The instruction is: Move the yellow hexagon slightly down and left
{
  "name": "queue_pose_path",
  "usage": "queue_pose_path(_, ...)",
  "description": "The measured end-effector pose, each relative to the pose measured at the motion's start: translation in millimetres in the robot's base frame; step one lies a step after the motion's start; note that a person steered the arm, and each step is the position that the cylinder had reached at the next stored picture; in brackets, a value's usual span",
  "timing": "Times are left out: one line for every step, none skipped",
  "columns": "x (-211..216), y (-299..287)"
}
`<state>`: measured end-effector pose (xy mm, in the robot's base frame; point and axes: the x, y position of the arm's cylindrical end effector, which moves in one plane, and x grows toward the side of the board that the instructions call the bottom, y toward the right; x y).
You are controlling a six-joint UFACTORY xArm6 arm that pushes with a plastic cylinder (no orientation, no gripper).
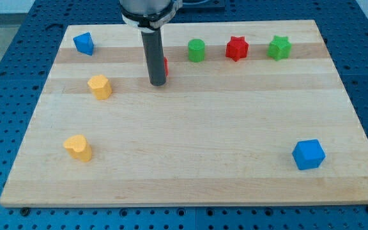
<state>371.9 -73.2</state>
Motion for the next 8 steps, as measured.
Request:
queue_pose_path(-18, -2)
queue_pose_path(-37, -2)
queue_pose_path(-40, -6)
queue_pose_path(-35, -11)
queue_pose_path(-33, -11)
queue_pose_path(-29, -11)
queue_pose_path(-29, -39)
queue_pose_path(-29, -89)
